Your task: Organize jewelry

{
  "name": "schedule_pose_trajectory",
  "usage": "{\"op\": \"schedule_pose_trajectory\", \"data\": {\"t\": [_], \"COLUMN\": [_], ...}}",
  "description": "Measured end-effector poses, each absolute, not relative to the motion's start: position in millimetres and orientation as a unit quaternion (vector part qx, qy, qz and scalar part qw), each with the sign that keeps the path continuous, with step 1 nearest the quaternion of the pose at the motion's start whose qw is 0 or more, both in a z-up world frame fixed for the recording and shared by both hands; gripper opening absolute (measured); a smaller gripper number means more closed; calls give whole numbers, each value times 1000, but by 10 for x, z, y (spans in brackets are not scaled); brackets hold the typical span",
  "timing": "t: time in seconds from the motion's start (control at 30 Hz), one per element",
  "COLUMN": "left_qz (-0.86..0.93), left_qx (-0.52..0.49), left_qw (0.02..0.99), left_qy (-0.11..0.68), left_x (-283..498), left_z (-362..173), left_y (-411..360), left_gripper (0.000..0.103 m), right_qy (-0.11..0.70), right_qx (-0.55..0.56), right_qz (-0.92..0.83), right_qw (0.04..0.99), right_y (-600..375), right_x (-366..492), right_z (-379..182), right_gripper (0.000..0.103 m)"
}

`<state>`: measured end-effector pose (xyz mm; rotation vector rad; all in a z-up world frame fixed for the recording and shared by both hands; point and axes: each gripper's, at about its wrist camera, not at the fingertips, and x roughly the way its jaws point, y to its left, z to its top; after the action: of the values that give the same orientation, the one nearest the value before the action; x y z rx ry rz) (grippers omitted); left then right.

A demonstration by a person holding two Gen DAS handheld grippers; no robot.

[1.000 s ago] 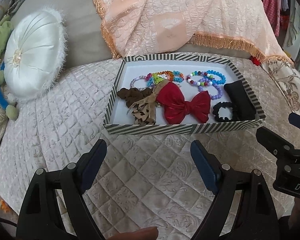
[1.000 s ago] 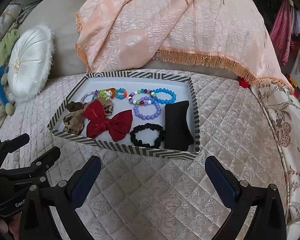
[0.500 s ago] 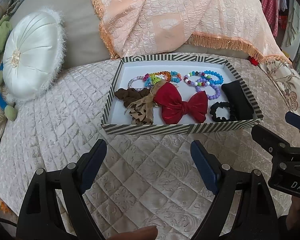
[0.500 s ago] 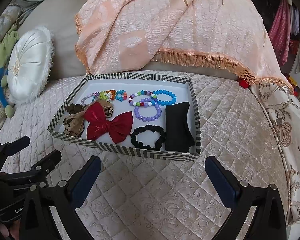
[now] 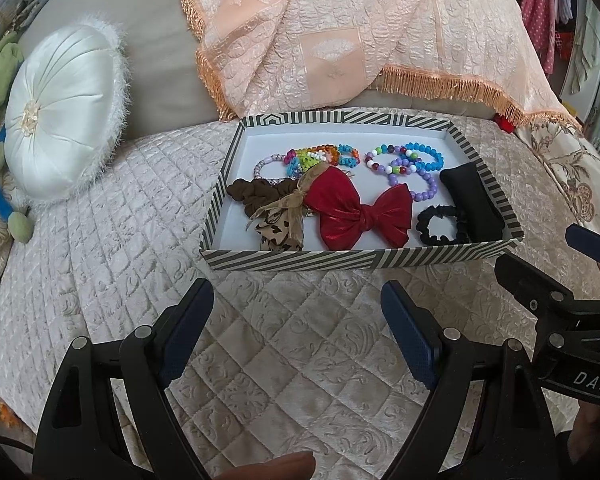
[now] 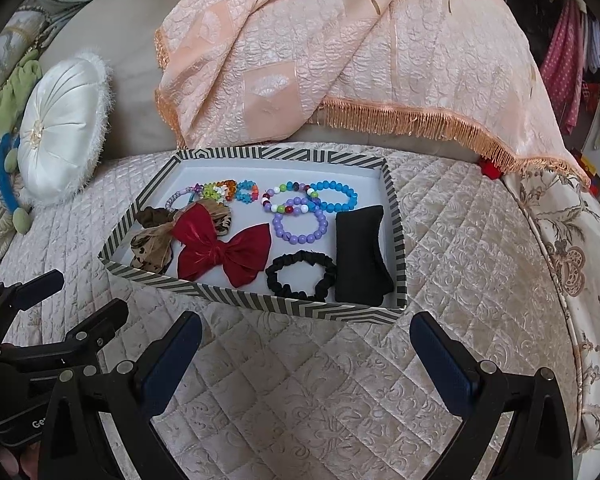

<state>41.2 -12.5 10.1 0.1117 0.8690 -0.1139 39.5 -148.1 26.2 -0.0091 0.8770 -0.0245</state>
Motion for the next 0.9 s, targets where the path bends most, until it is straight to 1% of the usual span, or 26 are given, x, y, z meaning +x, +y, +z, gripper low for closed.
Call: {"op": "schedule_pose_trajectory", "data": {"t": [0.9], "left_qz": [-56], "left_qx": [55], "left_qw": [904], "left_qy": [421], "left_x": [418], "left_z": [98], "left_y": [-122], "left_gripper": [86], "right_qy": [423], "right_qx": [-7], "right_qz": [-16], "right_qw": [906], "right_y": [-1485], "right_x": [408], "right_z": [248], "right_gripper": [103]}}
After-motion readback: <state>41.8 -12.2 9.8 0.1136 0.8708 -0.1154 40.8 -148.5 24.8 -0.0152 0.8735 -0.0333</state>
